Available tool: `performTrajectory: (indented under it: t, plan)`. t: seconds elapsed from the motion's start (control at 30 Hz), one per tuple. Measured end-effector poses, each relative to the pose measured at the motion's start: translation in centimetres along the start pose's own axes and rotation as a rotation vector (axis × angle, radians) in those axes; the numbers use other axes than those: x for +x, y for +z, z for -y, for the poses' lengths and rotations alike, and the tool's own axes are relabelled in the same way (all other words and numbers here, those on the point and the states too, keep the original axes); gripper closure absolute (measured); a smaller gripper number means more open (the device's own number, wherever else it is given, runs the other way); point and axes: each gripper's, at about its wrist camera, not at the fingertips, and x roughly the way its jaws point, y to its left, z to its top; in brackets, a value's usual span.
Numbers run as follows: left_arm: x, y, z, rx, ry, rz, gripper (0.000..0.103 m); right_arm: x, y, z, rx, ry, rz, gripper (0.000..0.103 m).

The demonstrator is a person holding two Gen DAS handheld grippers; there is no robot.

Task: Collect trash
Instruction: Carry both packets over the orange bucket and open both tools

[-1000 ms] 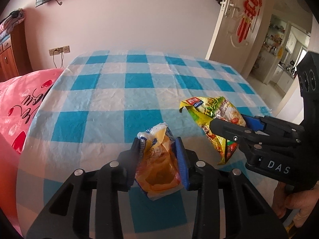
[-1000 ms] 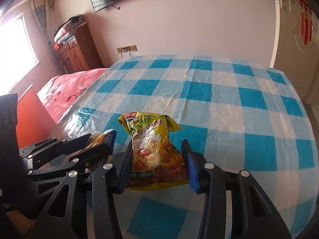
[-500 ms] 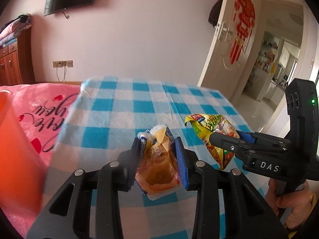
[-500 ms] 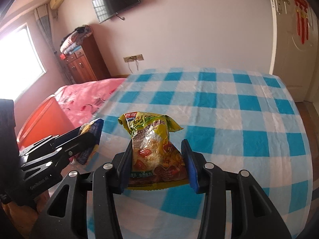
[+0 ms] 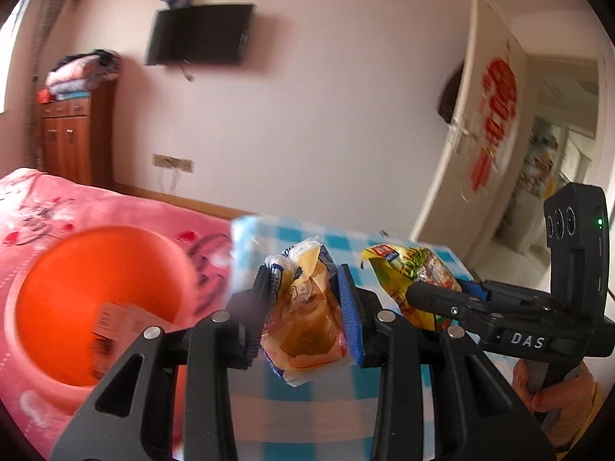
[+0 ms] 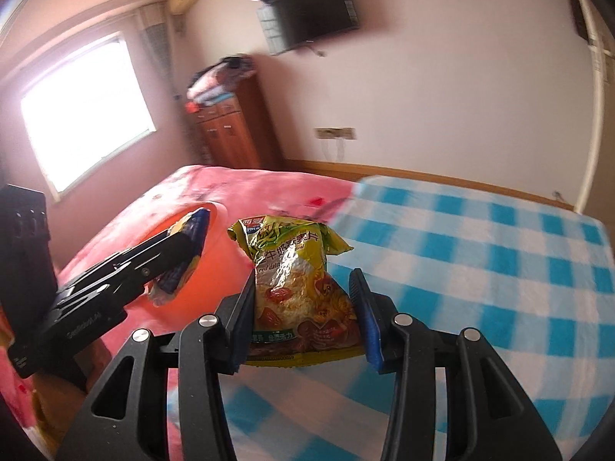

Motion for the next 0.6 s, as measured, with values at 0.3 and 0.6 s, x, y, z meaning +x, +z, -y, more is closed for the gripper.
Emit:
performTrajectory:
  t: [0.3, 0.6]
  plan:
    - [-3.6, 1.4, -8.0, -0.083, 0.182, 0.058, 0.066, 4.6, 4.3, -8.4, -0.073, 0.171, -0.011, 0.056]
    - [-1.2, -0.1, -13.2, -0.177, 0.311, 0.015, 0.034, 11.6, 5.0, -12.2, -0.081, 0.177, -0.071, 0.023]
